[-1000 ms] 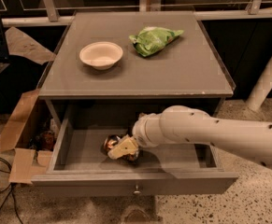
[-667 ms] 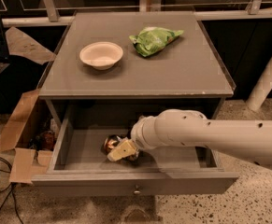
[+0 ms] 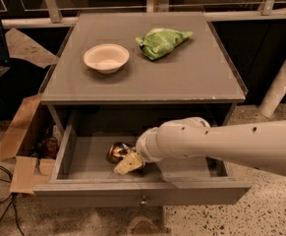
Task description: Pick orange can from top drawer and place on counter
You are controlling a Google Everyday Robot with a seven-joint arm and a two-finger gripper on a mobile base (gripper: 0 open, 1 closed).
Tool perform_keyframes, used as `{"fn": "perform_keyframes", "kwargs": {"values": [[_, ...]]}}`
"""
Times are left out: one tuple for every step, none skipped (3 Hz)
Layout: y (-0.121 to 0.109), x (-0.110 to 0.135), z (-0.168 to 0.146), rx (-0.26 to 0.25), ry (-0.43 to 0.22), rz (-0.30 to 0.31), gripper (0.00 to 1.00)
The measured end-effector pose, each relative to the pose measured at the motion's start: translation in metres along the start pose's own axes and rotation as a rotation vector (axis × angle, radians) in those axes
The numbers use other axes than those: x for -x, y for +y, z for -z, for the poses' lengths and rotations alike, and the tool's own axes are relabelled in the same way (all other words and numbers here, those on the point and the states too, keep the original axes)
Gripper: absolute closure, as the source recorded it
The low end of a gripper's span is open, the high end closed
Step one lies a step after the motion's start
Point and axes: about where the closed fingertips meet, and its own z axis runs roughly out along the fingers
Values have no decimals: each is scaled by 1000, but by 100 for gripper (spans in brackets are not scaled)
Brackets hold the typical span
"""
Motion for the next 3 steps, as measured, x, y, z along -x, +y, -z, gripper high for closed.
{"fn": "perform_keyframes", "kwargs": {"values": [[2,-8,-6,5,28,-8,0],[2,-14,-10,10,44,-18,0],[2,-16,-12,13,51,-21,1]]}}
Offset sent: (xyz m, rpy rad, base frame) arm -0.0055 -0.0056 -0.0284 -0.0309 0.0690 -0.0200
